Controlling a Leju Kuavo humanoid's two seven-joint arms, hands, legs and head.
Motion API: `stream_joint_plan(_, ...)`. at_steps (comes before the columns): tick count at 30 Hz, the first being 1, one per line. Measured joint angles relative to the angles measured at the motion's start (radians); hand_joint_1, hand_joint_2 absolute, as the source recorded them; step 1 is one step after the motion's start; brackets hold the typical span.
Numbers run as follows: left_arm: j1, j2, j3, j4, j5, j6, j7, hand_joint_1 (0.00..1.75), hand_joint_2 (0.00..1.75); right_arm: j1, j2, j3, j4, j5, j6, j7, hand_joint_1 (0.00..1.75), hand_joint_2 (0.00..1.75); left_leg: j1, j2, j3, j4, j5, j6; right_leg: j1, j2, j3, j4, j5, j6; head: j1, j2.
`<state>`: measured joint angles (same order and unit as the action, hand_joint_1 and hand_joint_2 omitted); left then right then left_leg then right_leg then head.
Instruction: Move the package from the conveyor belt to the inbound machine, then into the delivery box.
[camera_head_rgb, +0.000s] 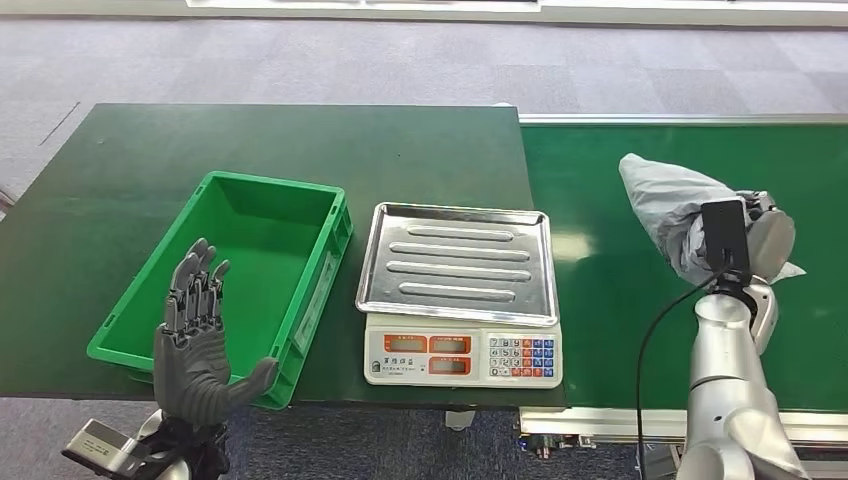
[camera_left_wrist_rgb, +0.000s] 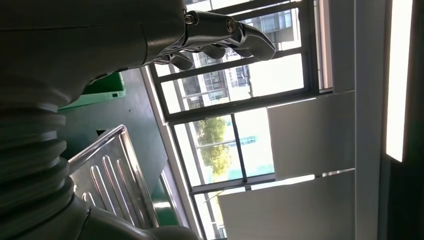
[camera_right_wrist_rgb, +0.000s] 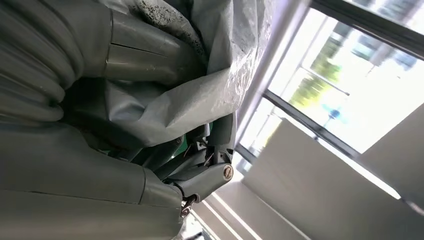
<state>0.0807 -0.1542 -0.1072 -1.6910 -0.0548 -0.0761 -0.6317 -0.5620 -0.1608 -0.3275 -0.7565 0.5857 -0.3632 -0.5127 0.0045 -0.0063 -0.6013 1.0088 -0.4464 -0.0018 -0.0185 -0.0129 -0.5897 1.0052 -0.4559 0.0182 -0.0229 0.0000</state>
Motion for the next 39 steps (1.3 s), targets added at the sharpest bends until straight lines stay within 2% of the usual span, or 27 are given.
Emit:
stream_joint_plan(2, -0.008, 0.0, 0.0, 0.004, 0.0, 0.002, -0.001, 0.0, 1.75, 0.044, 0.036, 0.062, -0.137, -0.035, -0.037, -0.009, 1.75, 1.75, 0.0, 0.001, 0.0, 0.0, 0.0, 0.0, 0.0, 0.002, -0.001, 0.0, 0.0, 0.0, 0.0, 0.0)
stream_joint_plan(5, -0.024, 0.002, 0.0, 0.015, 0.0, 0.003, -0.004, 0.0, 1.75, 0.085, 0.064, 0.151, -0.281, -0.015, -0.043, -0.018, 1.75, 1.75, 0.0, 0.003, 0.0, -0.001, 0.0, -0.001, 0.0, 0.004, -0.001, 0.0, 0.0, 0.0, 0.0, 0.0)
stream_joint_plan(8, -0.039, 0.005, 0.0, 0.034, 0.0, 0.001, -0.014, 0.0, 1.75, 0.106, 0.079, 0.25, -0.377, 0.091, -0.028, -0.039, 1.75, 1.75, 0.001, 0.003, 0.0, -0.001, 0.0, -0.001, 0.0, 0.004, -0.001, 0.0, 0.0, -0.001, 0.0, 0.0)
stream_joint_plan(10, -0.054, 0.007, -0.001, 0.053, 0.0, -0.006, -0.022, 0.0, 1.75, 0.111, 0.093, 0.328, -0.42, 0.189, -0.058, -0.032, 1.75, 1.75, 0.001, 0.004, 0.0, -0.001, 0.0, -0.001, 0.0, 0.005, -0.001, 0.0, 0.001, -0.001, 0.0, 0.0)
stream_joint_plan(13, -0.082, 0.008, -0.007, 0.084, 0.001, -0.012, -0.029, 0.0, 1.75, 0.108, 0.114, 0.465, -0.452, 0.293, -0.074, 0.009, 1.75, 1.75, 0.001, 0.004, 0.001, -0.001, 0.001, -0.002, 0.001, 0.005, -0.001, 0.0, 0.001, -0.001, 0.0, 0.0)
stream_joint_plan(16, -0.104, 0.011, -0.017, 0.11, 0.003, -0.014, -0.033, 0.0, 1.75, 0.102, 0.127, 0.578, -0.455, 0.313, -0.041, 0.041, 1.75, 1.75, 0.001, 0.003, 0.001, -0.001, 0.001, -0.003, 0.001, 0.004, -0.001, 0.0, 0.001, -0.002, 0.0, 0.0)
stream_joint_plan(20, -0.115, 0.015, -0.019, 0.128, 0.004, -0.014, -0.035, 0.0, 1.75, 0.095, 0.134, 0.649, -0.454, 0.323, -0.016, 0.053, 1.75, 1.75, 0.002, 0.002, 0.0, -0.001, 0.002, -0.003, 0.001, 0.003, -0.001, 0.0, 0.001, -0.002, 0.0, 0.0)
stream_joint_plan(24, -0.124, 0.023, -0.019, 0.14, 0.013, -0.014, -0.036, 0.0, 1.75, 0.041, 0.148, 0.709, -0.394, 0.332, 0.107, 0.085, 1.75, 1.75, 0.001, 0.003, -0.001, -0.001, 0.002, -0.003, 0.001, 0.004, -0.002, 0.0, 0.001, -0.001, 0.0, 0.0)
stream_joint_plan(28, -0.134, 0.03, -0.019, 0.148, 0.019, -0.014, -0.035, 0.0, 1.75, -0.047, 0.192, 0.755, -0.221, 0.322, 0.221, 0.126, 0.0, 1.75, 0.001, 0.003, 0.0, -0.001, 0.002, -0.003, 0.001, 0.004, -0.002, 0.0, 0.002, -0.002, 0.0, 0.0)
stream_joint_plan(33, -0.143, 0.033, -0.019, 0.148, 0.023, -0.011, -0.014, 0.0, 1.75, -0.156, 0.259, 0.795, 0.05, 0.332, 0.358, 0.245, 0.0, 1.75, 0.002, 0.004, 0.001, -0.001, 0.003, -0.005, 0.003, 0.005, -0.002, 0.0, 0.003, -0.005, 0.0, 0.0)
stream_joint_plan(39, -0.148, 0.035, -0.019, 0.148, 0.02, -0.002, 0.001, 0.0, 1.75, -0.209, 0.29, 0.813, 0.207, 0.326, 0.363, 0.253, 0.0, 1.75, 0.002, 0.004, 0.001, -0.001, 0.003, -0.006, 0.004, 0.006, -0.002, 0.0, 0.003, -0.005, 0.0, 0.0)
